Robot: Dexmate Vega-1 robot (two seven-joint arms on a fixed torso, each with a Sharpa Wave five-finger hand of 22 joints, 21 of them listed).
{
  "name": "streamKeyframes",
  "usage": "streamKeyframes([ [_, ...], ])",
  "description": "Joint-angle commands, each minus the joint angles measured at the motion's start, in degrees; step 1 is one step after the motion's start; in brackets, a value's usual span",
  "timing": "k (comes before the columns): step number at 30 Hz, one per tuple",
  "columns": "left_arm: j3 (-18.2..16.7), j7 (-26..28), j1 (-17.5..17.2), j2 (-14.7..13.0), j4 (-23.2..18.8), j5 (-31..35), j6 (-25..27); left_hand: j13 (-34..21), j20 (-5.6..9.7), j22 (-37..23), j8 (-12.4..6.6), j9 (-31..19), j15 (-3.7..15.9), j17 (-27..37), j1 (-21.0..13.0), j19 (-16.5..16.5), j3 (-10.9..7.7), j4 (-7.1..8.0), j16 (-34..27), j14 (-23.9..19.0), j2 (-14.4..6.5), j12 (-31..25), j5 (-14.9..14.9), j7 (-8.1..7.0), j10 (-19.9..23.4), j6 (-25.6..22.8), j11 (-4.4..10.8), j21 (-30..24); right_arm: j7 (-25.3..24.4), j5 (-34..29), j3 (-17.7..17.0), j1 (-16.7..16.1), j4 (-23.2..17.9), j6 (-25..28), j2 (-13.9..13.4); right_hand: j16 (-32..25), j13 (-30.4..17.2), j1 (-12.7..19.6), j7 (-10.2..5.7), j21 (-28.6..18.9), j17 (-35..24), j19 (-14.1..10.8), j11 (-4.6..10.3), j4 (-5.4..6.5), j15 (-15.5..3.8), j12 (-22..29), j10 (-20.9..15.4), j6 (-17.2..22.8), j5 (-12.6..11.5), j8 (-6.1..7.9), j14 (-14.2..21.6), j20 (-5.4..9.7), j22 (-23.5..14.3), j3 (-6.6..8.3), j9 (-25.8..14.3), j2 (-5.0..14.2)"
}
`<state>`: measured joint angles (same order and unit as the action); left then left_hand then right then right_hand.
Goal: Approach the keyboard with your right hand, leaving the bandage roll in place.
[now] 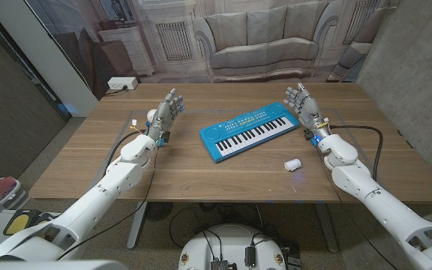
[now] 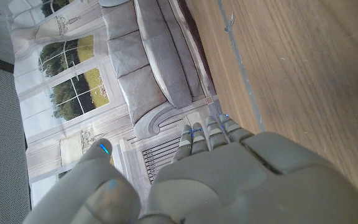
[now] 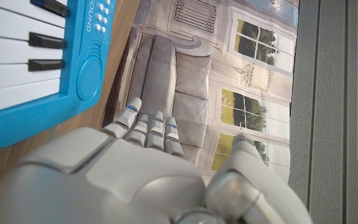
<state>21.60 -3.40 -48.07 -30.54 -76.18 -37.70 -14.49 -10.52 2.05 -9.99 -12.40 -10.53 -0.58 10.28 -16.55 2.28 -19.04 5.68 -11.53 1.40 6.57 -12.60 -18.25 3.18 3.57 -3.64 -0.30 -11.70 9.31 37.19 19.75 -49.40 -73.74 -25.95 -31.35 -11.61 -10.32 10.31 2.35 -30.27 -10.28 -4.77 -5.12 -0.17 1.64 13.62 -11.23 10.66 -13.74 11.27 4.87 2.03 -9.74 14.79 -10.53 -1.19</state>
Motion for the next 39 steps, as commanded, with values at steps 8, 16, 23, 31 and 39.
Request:
streamKeyframes([
  [8,0.1,-1.7,0.3,0.4,0.8,-0.7,-1.0,-0.3,-0.06,-0.3,0.03,-0.2,0.01,0.1,-0.3,-0.1,0.31,-0.1,0.2,-0.5,-0.2,-0.3,-0.3,-0.02,0.7,-0.7,0.0,-0.4,0.3,-1.1,0.0,-0.5,-1.4,-1.9,-0.5,0.2,-0.2,0.5,-0.01,0.5,-0.1,-0.6,0.05,-0.21,0.02,0.0,-0.5,0.4,0.1,0.19,0.7,1.83,-0.2,0.16,-0.2,0.07],
  [16,0.1,-2.6,-0.2,-0.1,0.3,-1.1,-0.7,-0.3,-0.11,-0.3,0.11,-0.2,-0.04,0.1,-0.4,-0.2,0.4,-0.13,0.2,-0.6,-0.2,-0.2,-0.2,0.02,0.7,-0.7,0.04,-0.3,0.4,-1.7,0.3,-0.8,-1.8,-2.9,-0.4,0.3,-0.2,0.5,-0.01,0.7,-0.1,-0.7,0.08,-0.24,0.07,-0.1,-0.6,0.5,0.1,0.19,0.7,1.81,-0.2,0.14,-0.2,0.12],
  [23,0.0,-2.0,-1.0,-0.6,-0.6,-1.0,-0.4,-0.3,-0.12,-0.3,0.14,-0.2,-0.06,0.1,-0.5,-0.2,0.49,-0.14,0.3,-0.6,-0.3,-0.1,-0.2,-0.01,0.6,-0.8,0.09,-0.3,0.8,-2.3,0.7,-0.9,-1.5,-4.4,0.1,0.2,-0.2,0.5,-0.25,0.9,-0.1,-0.9,0.2,-0.3,-0.06,0.0,-0.9,0.8,0.1,0.27,1.1,1.77,-0.2,0.11,-0.2,0.17],
  [31,0.0,-1.7,-1.4,-0.7,-1.3,-1.0,-0.2,-0.3,-0.16,-0.3,0.21,-0.2,-0.1,0.1,-0.5,-0.2,0.59,-0.14,0.3,-0.6,-0.3,-0.1,-0.2,-0.1,0.7,-0.8,0.02,-0.3,0.8,-2.7,0.8,-1.4,-2.4,-5.0,-0.3,0.2,-0.2,0.6,-0.39,1.1,-0.1,-1.0,0.44,-0.36,-0.2,-0.1,-1.0,1.0,0.1,0.29,1.2,1.8,-0.2,0.07,-0.2,0.2],
  [39,0.1,-1.3,-1.5,-0.9,-1.8,-0.7,0.1,-0.3,-0.22,-0.3,0.26,-0.2,-0.13,0.1,-0.5,-0.2,0.68,-0.15,0.4,-0.6,-0.3,0.0,-0.2,-0.11,0.7,-0.9,0.34,-0.2,0.1,-3.7,0.6,-2.0,-3.1,-6.0,-0.7,0.2,-0.2,0.7,-0.36,1.3,-0.1,-1.2,0.38,-0.43,-0.27,-0.1,-1.2,1.1,0.1,0.26,1.3,1.77,-0.2,0.03,-0.2,0.22],
])
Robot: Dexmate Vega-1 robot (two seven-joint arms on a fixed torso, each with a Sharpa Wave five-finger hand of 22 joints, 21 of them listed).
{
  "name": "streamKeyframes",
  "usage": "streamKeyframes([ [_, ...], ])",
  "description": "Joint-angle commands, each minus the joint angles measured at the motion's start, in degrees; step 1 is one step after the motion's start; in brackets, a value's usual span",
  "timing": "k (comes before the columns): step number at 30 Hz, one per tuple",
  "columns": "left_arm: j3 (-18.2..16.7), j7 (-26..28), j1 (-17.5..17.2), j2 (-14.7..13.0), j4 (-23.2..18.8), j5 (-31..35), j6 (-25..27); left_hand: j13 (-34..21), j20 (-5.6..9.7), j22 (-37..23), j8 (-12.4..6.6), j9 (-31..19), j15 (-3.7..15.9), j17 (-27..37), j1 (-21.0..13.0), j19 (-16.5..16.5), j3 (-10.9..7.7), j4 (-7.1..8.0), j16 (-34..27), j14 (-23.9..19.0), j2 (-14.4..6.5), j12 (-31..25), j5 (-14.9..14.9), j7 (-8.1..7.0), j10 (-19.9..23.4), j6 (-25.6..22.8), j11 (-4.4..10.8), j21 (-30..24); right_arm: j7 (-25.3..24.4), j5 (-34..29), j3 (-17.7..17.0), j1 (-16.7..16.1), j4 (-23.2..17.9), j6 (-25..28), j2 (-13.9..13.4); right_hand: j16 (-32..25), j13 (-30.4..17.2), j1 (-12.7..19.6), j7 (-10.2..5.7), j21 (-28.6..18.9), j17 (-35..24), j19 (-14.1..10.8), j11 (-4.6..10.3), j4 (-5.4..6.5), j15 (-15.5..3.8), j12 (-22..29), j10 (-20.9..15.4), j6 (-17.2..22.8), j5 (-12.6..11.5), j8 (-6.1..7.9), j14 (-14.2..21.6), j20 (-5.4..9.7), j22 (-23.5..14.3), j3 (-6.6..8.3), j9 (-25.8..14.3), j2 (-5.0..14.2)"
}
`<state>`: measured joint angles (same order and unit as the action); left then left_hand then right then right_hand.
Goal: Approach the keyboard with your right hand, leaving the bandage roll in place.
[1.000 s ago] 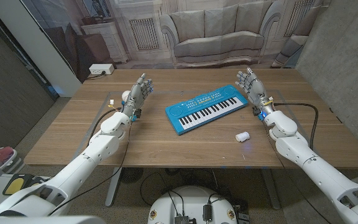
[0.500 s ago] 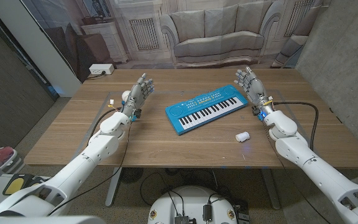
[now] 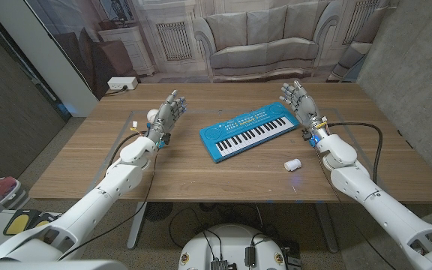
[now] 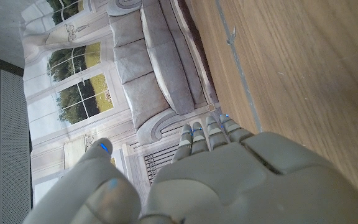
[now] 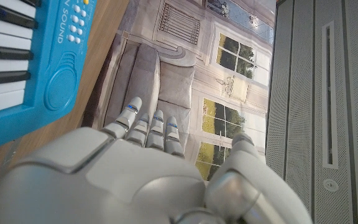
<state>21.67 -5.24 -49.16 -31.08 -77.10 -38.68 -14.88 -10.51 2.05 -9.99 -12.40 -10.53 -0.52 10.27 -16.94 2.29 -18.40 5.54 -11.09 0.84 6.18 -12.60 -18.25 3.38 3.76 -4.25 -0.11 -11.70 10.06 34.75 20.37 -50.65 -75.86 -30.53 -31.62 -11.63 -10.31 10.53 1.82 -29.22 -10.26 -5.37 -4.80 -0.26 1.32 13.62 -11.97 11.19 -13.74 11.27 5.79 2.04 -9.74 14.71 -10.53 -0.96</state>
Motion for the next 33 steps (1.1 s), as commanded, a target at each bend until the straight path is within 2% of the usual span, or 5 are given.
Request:
streamKeyframes([
  [1,0.1,0.6,-0.4,-0.4,-1.0,0.4,0.6,-0.3,-0.19,-0.3,0.26,-0.2,-0.19,0.1,-0.2,-0.2,0.06,-0.01,0.0,-0.1,0.0,0.0,-0.2,-0.34,0.5,-0.3,0.16,-0.2,-0.8,-1.7,0.0,-0.8,-1.1,-1.6,-0.6,0.3,-0.2,0.5,0.15,0.3,-0.1,-0.6,0.06,-0.36,0.04,-0.1,-0.4,0.6,0.1,0.27,0.4,1.75,-0.2,0.11,-0.2,0.0],
  [19,0.0,2.4,-1.1,-1.5,-3.2,1.2,1.9,-0.3,-0.28,-0.4,0.36,-0.2,-0.11,0.2,-0.2,-0.2,0.29,-0.02,0.1,-0.1,0.0,0.2,-0.2,-0.41,0.6,-0.4,0.32,-0.2,-8.0,-10.3,0.4,-1.8,-4.3,-2.0,-2.0,0.4,-0.2,0.5,-0.16,0.7,-0.1,-0.8,0.39,-0.46,-0.1,-0.1,-0.7,0.7,0.1,0.23,0.5,1.74,-0.2,0.0,-0.2,0.02],
  [33,0.0,2.4,-1.4,-0.8,-2.4,1.2,0.8,-0.3,-0.26,-0.4,0.45,-0.3,-0.17,0.2,-0.3,-0.1,0.49,-0.04,0.1,-0.1,-0.1,0.3,-0.1,-0.41,0.6,-0.5,0.35,-0.1,-13.0,-15.8,0.3,-2.9,-7.1,-1.4,-3.0,0.4,-0.3,0.5,-0.38,1.0,-0.2,-1.0,0.62,-0.53,-0.16,-0.2,-0.9,0.9,0.1,0.23,0.6,1.71,-0.2,-0.08,-0.2,0.04],
])
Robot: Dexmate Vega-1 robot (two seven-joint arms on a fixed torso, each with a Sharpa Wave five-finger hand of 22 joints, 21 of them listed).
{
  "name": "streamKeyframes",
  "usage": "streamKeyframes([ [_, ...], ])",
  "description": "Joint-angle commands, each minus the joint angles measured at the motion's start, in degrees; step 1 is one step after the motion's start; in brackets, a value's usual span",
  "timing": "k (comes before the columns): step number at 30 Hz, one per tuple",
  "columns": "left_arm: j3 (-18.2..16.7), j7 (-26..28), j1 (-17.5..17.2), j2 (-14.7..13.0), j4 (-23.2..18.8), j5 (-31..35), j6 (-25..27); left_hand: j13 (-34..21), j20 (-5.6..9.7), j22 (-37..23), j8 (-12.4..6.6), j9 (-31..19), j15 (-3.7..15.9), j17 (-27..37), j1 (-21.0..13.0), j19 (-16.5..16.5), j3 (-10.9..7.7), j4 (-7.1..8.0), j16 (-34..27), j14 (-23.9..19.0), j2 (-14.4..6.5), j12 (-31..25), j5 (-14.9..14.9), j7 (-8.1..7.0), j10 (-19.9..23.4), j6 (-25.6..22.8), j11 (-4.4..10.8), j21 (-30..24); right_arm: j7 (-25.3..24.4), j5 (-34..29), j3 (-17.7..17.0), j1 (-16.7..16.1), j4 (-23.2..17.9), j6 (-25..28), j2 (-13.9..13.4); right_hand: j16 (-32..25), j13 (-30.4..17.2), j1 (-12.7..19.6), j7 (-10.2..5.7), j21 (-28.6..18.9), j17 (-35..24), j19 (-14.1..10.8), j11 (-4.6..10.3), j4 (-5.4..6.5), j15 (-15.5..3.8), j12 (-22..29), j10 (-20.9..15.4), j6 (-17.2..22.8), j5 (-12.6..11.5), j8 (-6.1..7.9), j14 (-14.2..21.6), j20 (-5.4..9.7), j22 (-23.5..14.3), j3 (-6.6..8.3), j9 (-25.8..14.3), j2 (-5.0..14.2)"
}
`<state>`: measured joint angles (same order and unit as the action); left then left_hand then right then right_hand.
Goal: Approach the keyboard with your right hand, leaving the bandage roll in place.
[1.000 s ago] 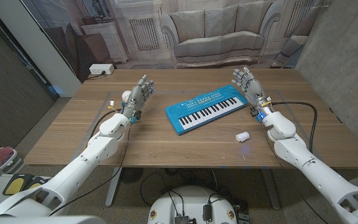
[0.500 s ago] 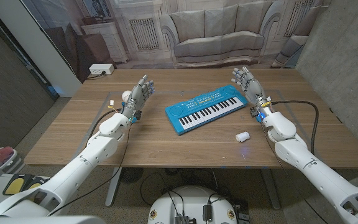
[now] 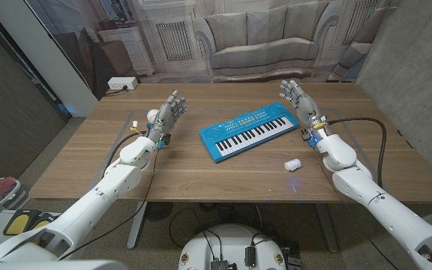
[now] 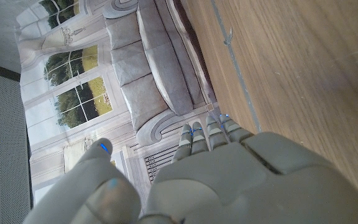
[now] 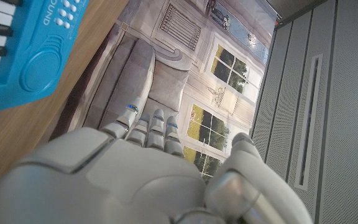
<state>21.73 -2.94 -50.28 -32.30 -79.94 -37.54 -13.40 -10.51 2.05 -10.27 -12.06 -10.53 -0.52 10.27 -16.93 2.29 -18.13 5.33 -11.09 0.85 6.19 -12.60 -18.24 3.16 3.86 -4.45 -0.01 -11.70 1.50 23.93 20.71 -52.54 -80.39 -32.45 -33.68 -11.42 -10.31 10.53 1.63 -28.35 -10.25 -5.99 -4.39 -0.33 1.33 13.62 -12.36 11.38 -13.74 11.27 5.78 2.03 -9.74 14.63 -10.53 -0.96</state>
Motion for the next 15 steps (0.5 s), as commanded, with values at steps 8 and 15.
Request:
streamKeyframes([
  [8,0.0,0.8,-0.9,0.2,-0.3,0.5,-0.8,-0.3,-0.28,-0.1,0.13,-0.3,-0.14,0.2,-0.4,-0.2,0.31,0.16,0.1,-0.2,-0.2,0.3,-0.1,-0.16,0.6,-0.4,0.18,-0.1,-6.9,-8.2,-0.2,-1.7,-4.5,1.2,-1.7,0.2,-0.3,0.6,-0.2,0.4,-0.2,-0.4,0.19,-0.53,-0.27,-0.2,-0.6,0.8,0.1,0.21,0.8,1.69,-0.2,-0.03,-0.2,0.07],
  [15,-0.3,0.4,-1.9,0.7,-0.2,0.2,-2.9,-0.3,-0.26,-0.1,0.1,-0.3,-0.07,0.2,-0.5,-0.2,0.38,0.15,0.1,-0.3,-0.3,0.3,-0.1,-0.17,0.7,-0.6,0.15,0.0,-6.7,-9.1,0.3,-1.2,-4.3,1.5,-1.9,0.2,-0.3,0.7,-0.27,0.5,-0.1,-0.5,0.22,-0.6,-0.41,-0.2,-0.7,0.8,0.0,0.2,0.8,1.73,-0.2,-0.04,-0.2,0.09],
])
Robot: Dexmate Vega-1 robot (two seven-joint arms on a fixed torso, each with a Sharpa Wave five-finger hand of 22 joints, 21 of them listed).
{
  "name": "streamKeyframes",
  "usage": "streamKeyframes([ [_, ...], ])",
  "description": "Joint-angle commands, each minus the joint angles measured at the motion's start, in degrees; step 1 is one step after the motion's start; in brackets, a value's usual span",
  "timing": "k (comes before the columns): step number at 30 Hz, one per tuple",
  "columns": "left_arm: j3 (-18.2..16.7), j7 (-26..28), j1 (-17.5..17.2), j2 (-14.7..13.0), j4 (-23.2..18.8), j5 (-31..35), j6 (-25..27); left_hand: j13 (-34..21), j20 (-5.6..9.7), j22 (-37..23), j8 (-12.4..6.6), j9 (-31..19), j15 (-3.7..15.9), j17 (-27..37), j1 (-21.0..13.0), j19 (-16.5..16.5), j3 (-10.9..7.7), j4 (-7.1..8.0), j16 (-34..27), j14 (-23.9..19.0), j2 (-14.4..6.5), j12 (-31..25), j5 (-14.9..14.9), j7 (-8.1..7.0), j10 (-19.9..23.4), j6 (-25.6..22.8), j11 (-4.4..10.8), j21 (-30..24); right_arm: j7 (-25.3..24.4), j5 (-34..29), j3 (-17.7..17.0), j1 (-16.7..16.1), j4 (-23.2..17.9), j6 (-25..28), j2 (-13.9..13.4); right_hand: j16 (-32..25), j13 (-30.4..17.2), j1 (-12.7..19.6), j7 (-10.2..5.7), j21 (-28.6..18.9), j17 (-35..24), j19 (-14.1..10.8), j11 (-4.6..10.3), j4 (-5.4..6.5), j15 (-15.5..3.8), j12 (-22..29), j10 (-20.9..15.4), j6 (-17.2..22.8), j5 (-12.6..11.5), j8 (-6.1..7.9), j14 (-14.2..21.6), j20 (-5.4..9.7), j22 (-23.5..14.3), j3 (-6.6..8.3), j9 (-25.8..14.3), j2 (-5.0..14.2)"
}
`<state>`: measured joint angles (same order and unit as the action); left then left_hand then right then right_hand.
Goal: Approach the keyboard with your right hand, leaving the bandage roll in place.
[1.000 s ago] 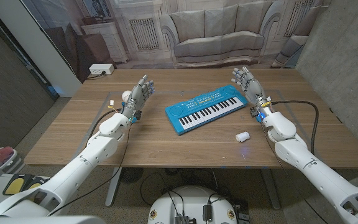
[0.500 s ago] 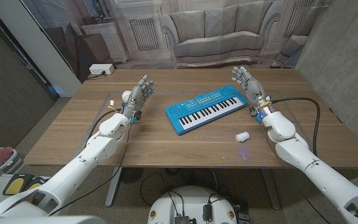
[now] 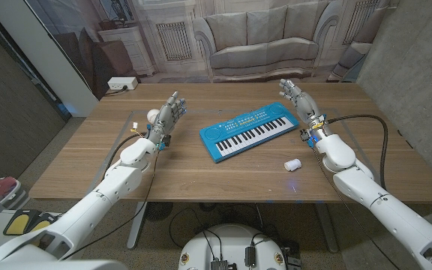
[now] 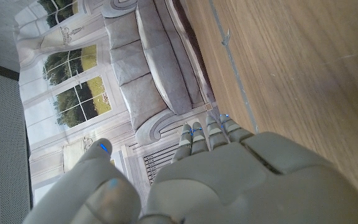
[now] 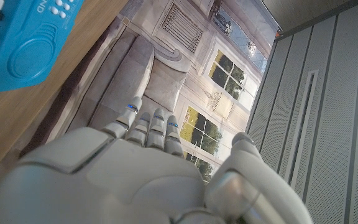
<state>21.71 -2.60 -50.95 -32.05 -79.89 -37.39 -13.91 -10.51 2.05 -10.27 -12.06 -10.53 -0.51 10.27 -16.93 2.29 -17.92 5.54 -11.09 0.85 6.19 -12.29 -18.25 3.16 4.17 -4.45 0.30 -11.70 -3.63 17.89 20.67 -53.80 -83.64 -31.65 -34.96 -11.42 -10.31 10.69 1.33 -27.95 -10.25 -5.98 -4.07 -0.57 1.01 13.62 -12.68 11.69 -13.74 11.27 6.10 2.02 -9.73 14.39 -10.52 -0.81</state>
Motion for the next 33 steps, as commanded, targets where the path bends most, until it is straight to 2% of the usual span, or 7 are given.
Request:
streamKeyframes([
  [1,-0.3,0.4,-1.5,0.3,-0.5,0.3,-2.4,-0.3,-0.26,-0.1,0.09,-0.3,-0.08,0.2,-0.5,-0.2,0.18,-0.06,0.1,-0.3,-0.3,0.0,-0.1,-0.18,0.5,-0.6,-0.15,-0.1,-1.7,-3.4,0.4,0.1,-1.1,0.7,-0.6,0.2,-0.3,0.6,-0.02,0.2,-0.1,-0.5,-0.09,-0.37,-0.05,-0.2,-0.4,0.5,0.0,0.19,0.6,1.71,-0.2,0.2,-0.2,-0.07],
  [6,-0.4,1.8,-2.1,-0.1,-1.6,0.9,-1.9,-0.3,-0.25,-0.1,0.11,-0.3,-0.11,0.2,-0.5,-0.2,0.23,-0.08,0.1,-0.4,-0.3,0.0,-0.1,-0.2,0.5,-0.7,-0.15,0.0,-4.6,-6.5,0.3,-0.2,-2.3,1.9,-0.6,0.2,-0.3,0.6,-0.05,0.3,-0.1,-0.5,-0.09,-0.44,-0.02,-0.3,-0.4,0.6,0.0,0.2,0.6,1.71,-0.2,0.19,-0.2,-0.07],
  [9,-0.3,4.4,-2.6,-0.6,-3.1,2.4,-0.6,-0.3,-0.21,-0.1,0.13,-0.3,-0.08,0.2,-0.6,-0.2,0.25,-0.08,0.1,-0.4,-0.3,0.0,-0.1,-0.21,0.5,-0.7,-0.16,-0.1,-6.2,-7.9,0.3,-0.4,-2.9,2.8,-0.6,0.3,-0.3,0.7,-0.14,0.5,-0.1,-0.3,-0.15,-0.49,-0.04,-0.3,-0.5,0.9,0.0,0.31,0.6,1.74,-0.2,0.17,-0.2,-0.07],
  [14,-0.5,1.2,-2.1,0.3,-1.4,0.1,-1.7,-0.3,-0.22,-0.1,0.16,-0.3,-0.07,0.2,-0.6,-0.2,0.29,-0.1,0.2,-0.3,-0.4,0.1,-0.1,-0.23,0.5,-0.7,-0.24,0.0,-5.9,-8.1,0.6,0.0,-2.6,3.0,-0.7,0.2,-0.3,0.7,-0.12,0.6,-0.1,-0.4,0.03,-0.54,-0.08,-0.2,-0.8,1.3,0.0,0.41,0.8,1.8,-0.2,0.14,-0.2,-0.06],
  [21,-0.6,2.6,-2.6,-0.4,-2.7,0.9,-1.2,-0.3,-0.2,-0.1,0.16,-0.3,-0.07,0.2,-0.7,-0.3,0.35,-0.12,0.2,-0.3,-0.4,0.1,-0.1,-0.26,0.5,-0.8,-0.17,0.0,-6.2,-9.0,1.0,0.4,-2.2,2.6,-0.7,0.3,-0.3,0.8,-0.79,1.2,-0.1,0.2,0.2,-0.64,-0.28,-0.2,-1.0,1.7,0.0,0.5,0.9,1.81,-0.2,0.09,-0.2,-0.05],
  [33,-1.0,3.7,-3.3,-1.1,-4.2,1.6,-1.2,-0.3,0.0,-0.1,-0.09,-0.3,0.14,0.2,-0.9,-0.8,0.55,-0.18,-0.1,-1.3,-0.6,-0.1,-0.1,-0.03,1.6,-1.8,-0.47,-0.2,-9.0,-12.2,0.7,-0.5,-3.9,3.6,-1.2,0.4,-0.3,0.9,-0.91,1.6,-0.1,0.2,0.3,-0.76,-0.41,-0.3,-1.2,1.9,-0.1,0.45,0.8,1.84,-0.2,0.04,-0.2,-0.04],
])
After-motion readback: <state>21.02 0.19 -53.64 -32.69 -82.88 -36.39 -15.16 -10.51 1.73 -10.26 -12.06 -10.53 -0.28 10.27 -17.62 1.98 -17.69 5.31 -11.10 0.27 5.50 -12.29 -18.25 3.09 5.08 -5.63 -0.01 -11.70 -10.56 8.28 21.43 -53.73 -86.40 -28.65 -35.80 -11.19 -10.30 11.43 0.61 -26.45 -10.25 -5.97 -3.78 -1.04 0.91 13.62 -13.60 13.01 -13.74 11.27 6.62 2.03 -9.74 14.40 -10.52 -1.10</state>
